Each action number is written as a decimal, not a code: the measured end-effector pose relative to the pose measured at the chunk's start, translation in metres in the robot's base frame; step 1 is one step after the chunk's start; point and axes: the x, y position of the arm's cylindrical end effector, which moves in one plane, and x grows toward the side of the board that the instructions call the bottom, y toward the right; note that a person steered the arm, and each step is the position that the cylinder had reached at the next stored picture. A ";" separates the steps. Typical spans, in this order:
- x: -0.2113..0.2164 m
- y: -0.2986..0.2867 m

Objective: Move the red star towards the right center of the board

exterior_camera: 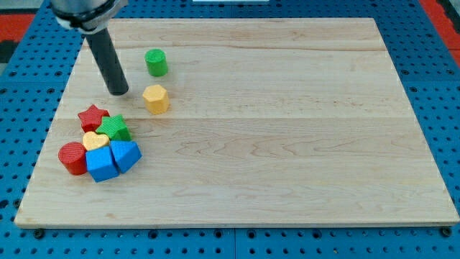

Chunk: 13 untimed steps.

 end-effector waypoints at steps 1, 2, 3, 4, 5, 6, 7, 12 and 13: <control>-0.037 0.029; -0.067 0.062; -0.029 0.006; 0.038 -0.035; 0.082 -0.062; 0.091 -0.011; 0.091 0.038; 0.133 0.083; 0.128 0.090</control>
